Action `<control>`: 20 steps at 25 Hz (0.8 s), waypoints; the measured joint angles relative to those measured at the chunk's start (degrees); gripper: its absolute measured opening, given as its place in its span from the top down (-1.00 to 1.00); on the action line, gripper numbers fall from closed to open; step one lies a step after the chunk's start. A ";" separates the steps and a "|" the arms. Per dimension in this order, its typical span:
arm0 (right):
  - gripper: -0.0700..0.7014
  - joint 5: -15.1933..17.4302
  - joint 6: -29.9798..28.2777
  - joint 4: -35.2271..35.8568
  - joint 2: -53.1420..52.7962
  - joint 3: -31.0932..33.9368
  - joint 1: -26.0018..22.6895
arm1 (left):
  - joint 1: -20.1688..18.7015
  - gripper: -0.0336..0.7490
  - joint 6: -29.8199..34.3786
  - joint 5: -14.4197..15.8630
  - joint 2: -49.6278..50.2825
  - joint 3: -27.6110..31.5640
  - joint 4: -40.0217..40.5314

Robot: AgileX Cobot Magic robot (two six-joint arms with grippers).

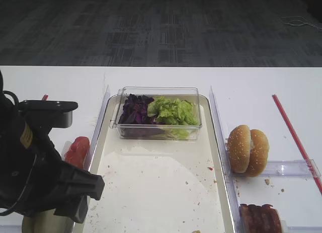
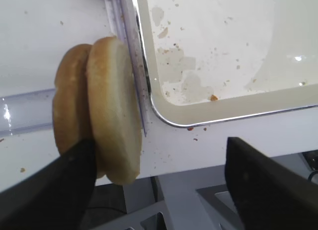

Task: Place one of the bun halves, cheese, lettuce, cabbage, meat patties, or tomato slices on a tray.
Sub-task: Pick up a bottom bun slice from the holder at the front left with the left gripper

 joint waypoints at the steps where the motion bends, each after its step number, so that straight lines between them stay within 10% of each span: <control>1: -0.68 0.00 0.00 0.00 0.00 0.00 0.00 | 0.00 -0.44 0.00 -0.30 0.34 0.00 0.23; 20: -0.68 0.00 0.00 0.00 0.00 0.00 0.00 | 0.00 -0.13 -0.04 -1.52 8.40 -0.09 4.67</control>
